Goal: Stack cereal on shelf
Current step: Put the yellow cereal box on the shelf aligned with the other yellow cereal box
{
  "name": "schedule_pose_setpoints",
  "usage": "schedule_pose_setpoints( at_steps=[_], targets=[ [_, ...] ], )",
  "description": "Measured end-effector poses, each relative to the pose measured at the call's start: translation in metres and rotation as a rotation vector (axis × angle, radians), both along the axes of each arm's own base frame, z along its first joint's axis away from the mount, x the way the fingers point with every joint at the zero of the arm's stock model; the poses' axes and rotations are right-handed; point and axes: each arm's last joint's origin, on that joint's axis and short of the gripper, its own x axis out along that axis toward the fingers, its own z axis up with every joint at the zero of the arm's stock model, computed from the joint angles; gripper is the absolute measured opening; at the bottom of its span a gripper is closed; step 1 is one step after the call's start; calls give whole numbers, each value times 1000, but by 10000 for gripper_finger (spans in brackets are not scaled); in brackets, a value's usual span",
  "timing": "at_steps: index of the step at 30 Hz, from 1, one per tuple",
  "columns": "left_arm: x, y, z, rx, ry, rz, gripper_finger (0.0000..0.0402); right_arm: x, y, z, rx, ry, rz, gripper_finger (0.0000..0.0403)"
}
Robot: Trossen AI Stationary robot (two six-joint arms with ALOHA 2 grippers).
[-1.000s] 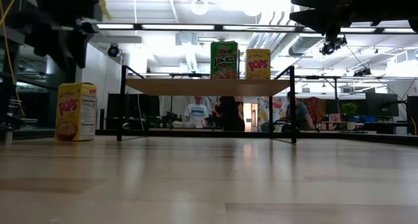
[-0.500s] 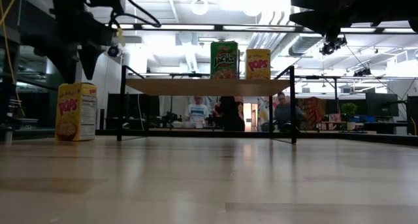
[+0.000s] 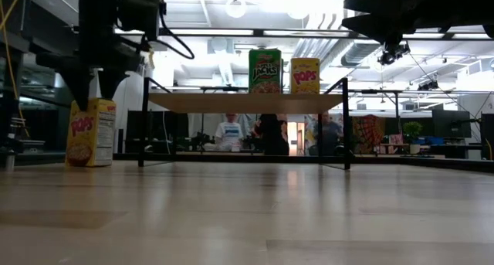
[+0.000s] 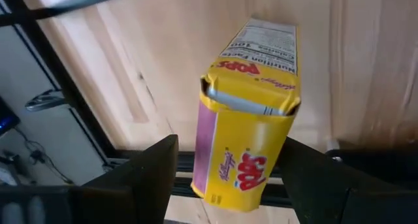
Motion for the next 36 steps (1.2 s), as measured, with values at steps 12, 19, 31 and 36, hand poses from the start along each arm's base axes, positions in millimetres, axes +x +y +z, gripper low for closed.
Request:
schedule_pose_setpoints(
  at_steps=[12,19,31,36],
  targets=[
    [8,3,-12,-115,26,35,245,0,0,0,0,3,0,251],
    [7,2,-12,-114,21,59,239,0,0,0,-1,4,0,251],
    [7,2,-5,-113,26,95,150,0,0,-1,-4,13,0,251],
    [10,1,16,-152,-16,169,139,0,0,-1,-5,13,0,251]
  ],
)
